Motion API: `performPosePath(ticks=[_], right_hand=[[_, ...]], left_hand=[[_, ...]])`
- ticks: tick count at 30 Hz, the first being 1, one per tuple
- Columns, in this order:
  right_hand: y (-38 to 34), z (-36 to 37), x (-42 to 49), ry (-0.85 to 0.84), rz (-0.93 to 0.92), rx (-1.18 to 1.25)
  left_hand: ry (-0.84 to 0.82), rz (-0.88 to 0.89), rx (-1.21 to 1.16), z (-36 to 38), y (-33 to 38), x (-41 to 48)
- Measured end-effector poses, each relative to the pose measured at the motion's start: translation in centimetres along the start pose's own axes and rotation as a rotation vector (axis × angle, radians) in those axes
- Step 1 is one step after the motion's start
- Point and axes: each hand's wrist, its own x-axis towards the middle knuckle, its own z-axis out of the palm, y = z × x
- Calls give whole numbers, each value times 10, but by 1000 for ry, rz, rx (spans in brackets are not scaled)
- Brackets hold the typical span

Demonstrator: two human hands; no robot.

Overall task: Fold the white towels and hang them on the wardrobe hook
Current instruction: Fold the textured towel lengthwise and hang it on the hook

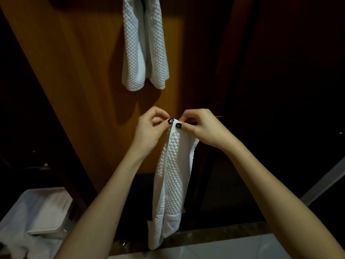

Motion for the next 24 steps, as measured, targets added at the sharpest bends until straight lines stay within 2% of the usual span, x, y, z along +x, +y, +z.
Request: performPosePath(ticks=[4,9,14,16,18,24], right_hand=[[1,6,-1,63,-5,-4],[10,12,5,49,36,99],[55,5,-3,-148,179,70],[73,10,-11,-266,235,56],[84,19,-16,-310,310,60],[92,30,-21,-127,348,60]], left_hand=[[-86,-16,30,-4,-3,-2],[-4,-13,65,-4,-10,-4],[125,5,11,-14,-15,0],[140,43,42,-19,-14,3],[139,59,98,-24,-16,6],[176,54,186,-44,-28,9]])
